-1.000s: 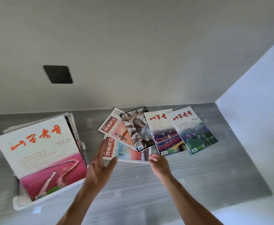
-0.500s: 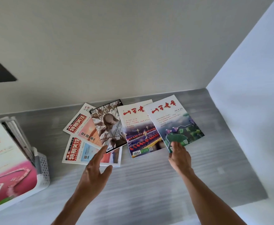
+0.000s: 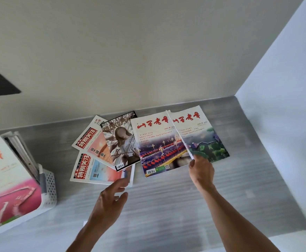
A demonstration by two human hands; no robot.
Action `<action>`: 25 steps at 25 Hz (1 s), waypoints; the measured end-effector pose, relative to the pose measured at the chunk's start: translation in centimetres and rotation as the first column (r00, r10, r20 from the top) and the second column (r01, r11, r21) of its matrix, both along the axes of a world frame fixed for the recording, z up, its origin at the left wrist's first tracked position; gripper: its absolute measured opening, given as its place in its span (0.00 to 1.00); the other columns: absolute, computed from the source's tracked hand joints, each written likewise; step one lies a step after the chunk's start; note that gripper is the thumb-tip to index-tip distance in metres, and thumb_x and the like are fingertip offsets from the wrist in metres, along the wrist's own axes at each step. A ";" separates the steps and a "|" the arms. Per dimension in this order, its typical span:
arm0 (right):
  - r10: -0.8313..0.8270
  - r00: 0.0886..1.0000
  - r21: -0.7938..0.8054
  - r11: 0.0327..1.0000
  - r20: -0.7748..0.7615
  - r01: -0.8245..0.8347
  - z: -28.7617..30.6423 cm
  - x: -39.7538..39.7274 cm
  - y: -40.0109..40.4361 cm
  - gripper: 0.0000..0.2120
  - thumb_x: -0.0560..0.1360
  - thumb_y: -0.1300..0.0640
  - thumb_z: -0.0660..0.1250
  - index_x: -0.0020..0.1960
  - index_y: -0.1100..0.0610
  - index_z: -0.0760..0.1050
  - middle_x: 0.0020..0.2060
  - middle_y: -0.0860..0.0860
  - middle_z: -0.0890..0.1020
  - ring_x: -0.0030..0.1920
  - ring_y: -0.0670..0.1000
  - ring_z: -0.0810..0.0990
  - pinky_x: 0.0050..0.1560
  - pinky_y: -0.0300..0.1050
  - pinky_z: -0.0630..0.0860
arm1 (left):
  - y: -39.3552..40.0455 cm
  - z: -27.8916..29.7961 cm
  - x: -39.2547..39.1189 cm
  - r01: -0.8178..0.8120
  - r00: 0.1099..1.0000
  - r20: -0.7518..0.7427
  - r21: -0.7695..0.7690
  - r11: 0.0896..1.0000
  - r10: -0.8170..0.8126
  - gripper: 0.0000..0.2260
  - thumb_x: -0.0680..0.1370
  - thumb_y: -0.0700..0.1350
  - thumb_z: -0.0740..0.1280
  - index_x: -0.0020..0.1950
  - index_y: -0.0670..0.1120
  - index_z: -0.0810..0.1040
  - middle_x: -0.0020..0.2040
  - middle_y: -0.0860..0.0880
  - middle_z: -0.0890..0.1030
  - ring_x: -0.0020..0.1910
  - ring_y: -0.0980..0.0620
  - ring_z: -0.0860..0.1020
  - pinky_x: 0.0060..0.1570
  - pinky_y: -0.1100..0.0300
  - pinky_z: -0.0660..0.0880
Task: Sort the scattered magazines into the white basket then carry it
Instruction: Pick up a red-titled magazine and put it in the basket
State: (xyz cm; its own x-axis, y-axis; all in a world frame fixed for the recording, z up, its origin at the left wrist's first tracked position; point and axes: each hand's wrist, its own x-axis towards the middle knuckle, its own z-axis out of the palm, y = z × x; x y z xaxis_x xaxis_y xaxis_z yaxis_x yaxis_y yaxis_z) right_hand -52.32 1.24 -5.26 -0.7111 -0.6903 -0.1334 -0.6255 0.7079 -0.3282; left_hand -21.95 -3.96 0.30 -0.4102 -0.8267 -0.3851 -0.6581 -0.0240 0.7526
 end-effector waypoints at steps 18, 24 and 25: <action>0.563 0.599 -0.315 0.823 0.570 -0.474 8.8 29.6 0.9 0.15 0.75 0.37 0.63 0.59 0.38 0.72 0.46 0.38 0.84 0.39 0.36 0.82 0.37 0.36 0.76 | -2.1 4.9 15.9 -0.262 0.935 -0.240 0.022 0.965 0.260 0.17 0.76 0.41 0.60 0.57 0.62 0.74 0.57 0.52 0.82 0.47 0.48 0.83 0.43 0.45 0.83; 0.250 0.362 -0.235 0.968 0.898 -0.086 11.8 31.8 -9.6 0.16 0.72 0.61 0.73 0.59 0.57 0.77 0.40 0.55 0.85 0.35 0.51 0.82 0.36 0.46 0.79 | -5.3 10.4 28.0 -0.330 0.775 -0.572 -0.002 0.944 0.269 0.18 0.76 0.32 0.62 0.63 0.47 0.74 0.54 0.48 0.84 0.43 0.49 0.82 0.44 0.50 0.82; 0.280 0.367 -0.267 0.960 0.887 -0.087 12.5 33.3 -11.1 0.12 0.74 0.61 0.71 0.57 0.60 0.78 0.37 0.57 0.85 0.33 0.51 0.82 0.34 0.46 0.79 | -6.2 10.8 30.0 -0.366 0.750 -0.591 0.005 0.931 0.298 0.18 0.76 0.31 0.62 0.62 0.47 0.74 0.56 0.45 0.82 0.44 0.48 0.82 0.44 0.51 0.82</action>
